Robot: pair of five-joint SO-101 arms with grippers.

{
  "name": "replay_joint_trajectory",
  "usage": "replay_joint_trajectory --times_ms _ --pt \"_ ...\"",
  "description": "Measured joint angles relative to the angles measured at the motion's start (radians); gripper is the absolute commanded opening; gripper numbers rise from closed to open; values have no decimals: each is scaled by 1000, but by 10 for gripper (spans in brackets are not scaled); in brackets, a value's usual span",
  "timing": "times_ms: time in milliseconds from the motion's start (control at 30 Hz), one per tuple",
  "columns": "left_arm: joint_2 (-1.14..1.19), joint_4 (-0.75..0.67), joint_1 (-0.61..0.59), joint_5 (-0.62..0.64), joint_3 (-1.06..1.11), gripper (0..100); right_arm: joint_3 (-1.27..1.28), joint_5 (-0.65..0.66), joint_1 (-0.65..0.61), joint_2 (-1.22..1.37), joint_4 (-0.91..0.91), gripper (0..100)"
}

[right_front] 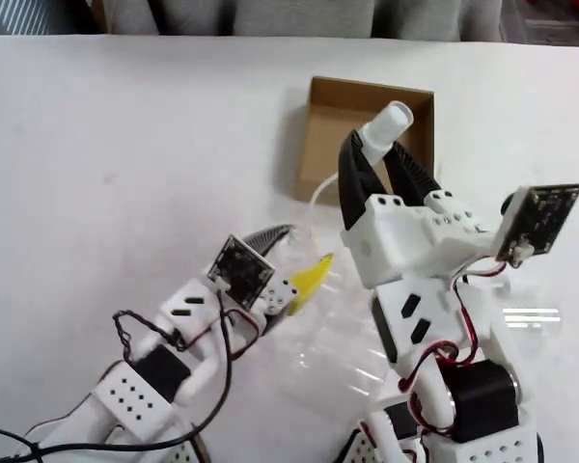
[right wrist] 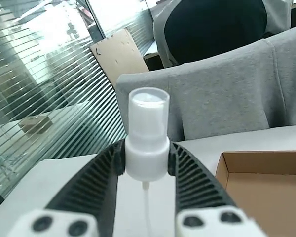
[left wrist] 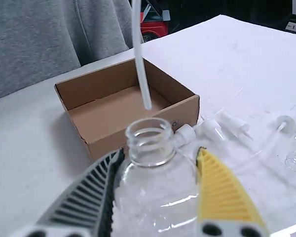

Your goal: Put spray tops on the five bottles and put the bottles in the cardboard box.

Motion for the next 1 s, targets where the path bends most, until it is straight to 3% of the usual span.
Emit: replay_joint_trajectory --times_ms 600,1000 --pt "0 0 2 0 0 98 0 0 -71 3 66 16" --pt "0 0 2 0 0 98 169 6 -80 -80 72 22"
